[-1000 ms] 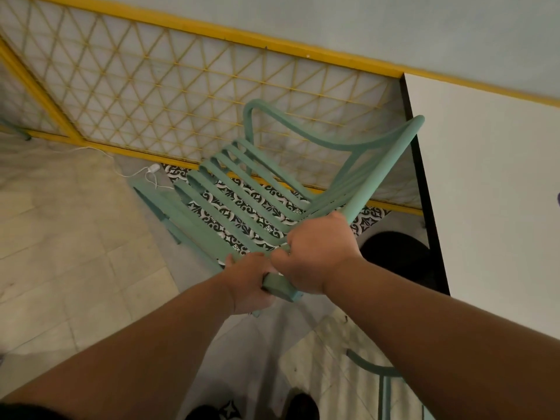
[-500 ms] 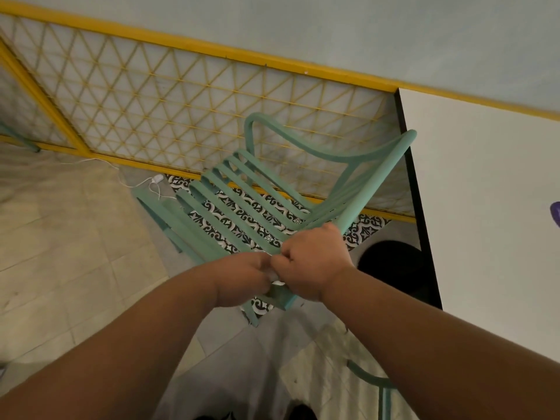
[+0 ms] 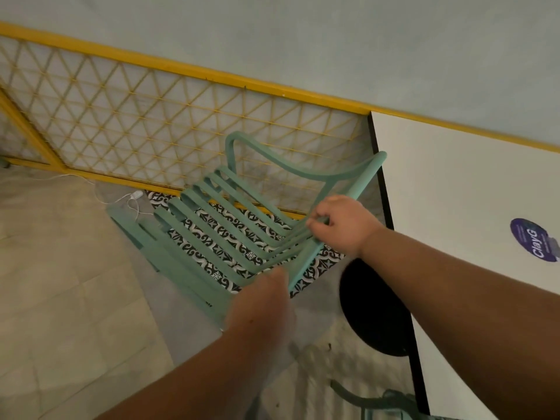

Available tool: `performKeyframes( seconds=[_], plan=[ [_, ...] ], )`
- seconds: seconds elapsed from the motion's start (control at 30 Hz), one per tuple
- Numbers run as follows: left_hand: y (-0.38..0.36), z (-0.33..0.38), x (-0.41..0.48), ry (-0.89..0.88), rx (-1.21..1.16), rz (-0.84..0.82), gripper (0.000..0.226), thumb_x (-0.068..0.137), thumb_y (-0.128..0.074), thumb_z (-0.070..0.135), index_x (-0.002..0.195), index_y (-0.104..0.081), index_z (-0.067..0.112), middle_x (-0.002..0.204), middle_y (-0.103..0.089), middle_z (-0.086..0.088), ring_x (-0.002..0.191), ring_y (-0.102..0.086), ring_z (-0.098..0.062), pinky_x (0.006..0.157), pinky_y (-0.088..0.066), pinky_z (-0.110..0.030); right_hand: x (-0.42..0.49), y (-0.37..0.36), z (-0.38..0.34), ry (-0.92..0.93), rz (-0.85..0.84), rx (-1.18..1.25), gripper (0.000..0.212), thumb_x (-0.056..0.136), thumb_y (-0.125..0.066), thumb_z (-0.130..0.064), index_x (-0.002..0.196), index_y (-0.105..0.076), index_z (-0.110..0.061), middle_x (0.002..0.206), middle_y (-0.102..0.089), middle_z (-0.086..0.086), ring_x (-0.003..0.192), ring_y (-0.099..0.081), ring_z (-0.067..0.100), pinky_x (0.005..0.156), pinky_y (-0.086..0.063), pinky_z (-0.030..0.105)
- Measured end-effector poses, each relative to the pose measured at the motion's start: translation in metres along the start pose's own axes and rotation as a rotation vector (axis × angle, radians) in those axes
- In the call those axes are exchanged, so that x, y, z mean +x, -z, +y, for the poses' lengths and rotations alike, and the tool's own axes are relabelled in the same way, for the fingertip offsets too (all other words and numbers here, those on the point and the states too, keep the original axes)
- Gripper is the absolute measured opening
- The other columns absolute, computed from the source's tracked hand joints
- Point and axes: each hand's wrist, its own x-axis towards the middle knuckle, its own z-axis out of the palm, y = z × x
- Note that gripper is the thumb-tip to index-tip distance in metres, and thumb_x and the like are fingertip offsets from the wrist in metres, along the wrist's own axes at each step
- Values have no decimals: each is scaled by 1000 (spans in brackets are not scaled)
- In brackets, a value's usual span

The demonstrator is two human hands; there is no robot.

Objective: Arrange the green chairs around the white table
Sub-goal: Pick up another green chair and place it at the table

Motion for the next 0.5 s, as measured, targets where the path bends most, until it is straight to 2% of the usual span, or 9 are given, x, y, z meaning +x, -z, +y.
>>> performKeyframes(
  seconds=[0.1, 0.17, 0.23, 0.37, 0.5],
  plan=[
    [0, 1, 1, -26, 12, 11, 15, 103, -54, 22, 117, -52, 22, 106, -71, 0, 98, -72, -22, 82, -56, -36, 10, 2, 12, -20, -53, -110, 36, 101, -49, -48, 66, -48, -37, 83, -52, -9, 96, -51, 20, 107, -42, 46],
    [0, 0, 1, -44, 13, 14, 13, 102, -52, 22, 115, -51, 23, 100, -70, 1, 93, -71, -22, 79, -57, -36, 20, -1, 12, -20, -157, -301, 45, 102, -33, -49, 64, -47, -30, 78, -52, -6, 98, -51, 24, 121, -26, 51],
    [-2, -2, 4, -47, 16, 5, 12, 101, -52, 23, 112, -50, 24, 98, -69, 2, 91, -71, -23, 80, -59, -38, 27, -5, 6, -42, -221, -422, 52, 99, -23, -45, 60, -48, -23, 73, -53, -3, 90, -51, 26, 124, -18, 53],
    [1, -5, 3, -48, -5, -5, 8, 100, -53, 25, 103, -46, 26, 92, -66, 3, 89, -70, -24, 81, -59, -38, 23, -10, -1, -66, -199, -478, 53, 86, -15, -44, 56, -52, -22, 70, -54, 1, 83, -48, 26, 119, -26, 51],
    [3, -9, 4, -73, -9, -32, 8, 99, -53, 24, 100, -46, 24, 86, -58, 5, 87, -68, -23, 76, -57, -36, 22, -10, -4, -81, -178, -480, 55, 93, -18, -43, 59, -56, -23, 71, -55, 0, 84, -49, 26, 117, -30, 49]
  ],
)
